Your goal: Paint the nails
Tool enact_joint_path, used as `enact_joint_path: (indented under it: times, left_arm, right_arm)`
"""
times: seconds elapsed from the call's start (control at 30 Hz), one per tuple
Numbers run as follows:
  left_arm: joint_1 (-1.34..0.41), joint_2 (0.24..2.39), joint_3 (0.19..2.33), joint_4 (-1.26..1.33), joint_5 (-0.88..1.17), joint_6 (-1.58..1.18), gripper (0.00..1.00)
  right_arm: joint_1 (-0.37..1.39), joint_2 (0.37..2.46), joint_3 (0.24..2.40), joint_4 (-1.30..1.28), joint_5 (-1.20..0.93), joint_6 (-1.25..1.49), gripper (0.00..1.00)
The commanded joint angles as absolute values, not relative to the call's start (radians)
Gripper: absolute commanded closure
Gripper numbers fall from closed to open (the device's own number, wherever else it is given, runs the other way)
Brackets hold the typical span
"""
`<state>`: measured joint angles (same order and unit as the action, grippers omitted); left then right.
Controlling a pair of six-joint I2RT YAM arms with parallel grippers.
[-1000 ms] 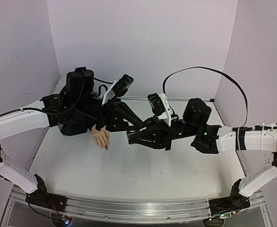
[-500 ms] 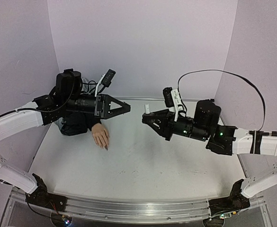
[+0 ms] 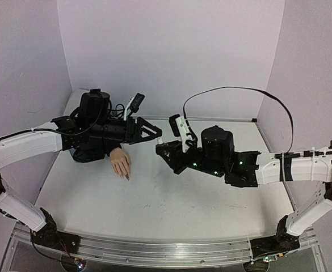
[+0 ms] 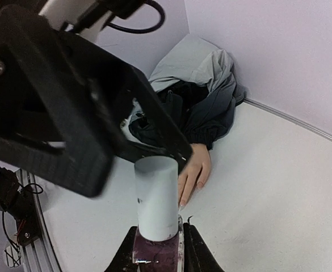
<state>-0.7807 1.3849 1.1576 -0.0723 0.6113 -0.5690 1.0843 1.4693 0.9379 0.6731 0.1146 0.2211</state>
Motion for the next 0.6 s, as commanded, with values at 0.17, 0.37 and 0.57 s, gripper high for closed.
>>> enact_joint_path:
  times: [0.17,0.37,0.57]
  left_arm:
    - [-0.833,1.388,1.239,-0.044,0.579,-0.532,0.64]
    - [-0.853,1.413,1.237,-0.046,0.615,-0.506,0.89]
    - [-0.867,1.416,1.252,-0.044,0.800,-0.377,1.00]
  right_arm:
    - [1.125,1.506,1.035,0.724,0.201,0.189,1.00]
    - [1.125,1.507,1.048,0.742,0.199,0.199,1.00]
    - [1.097,1.446,1.027,0.787,-0.035,0.159,1.00]
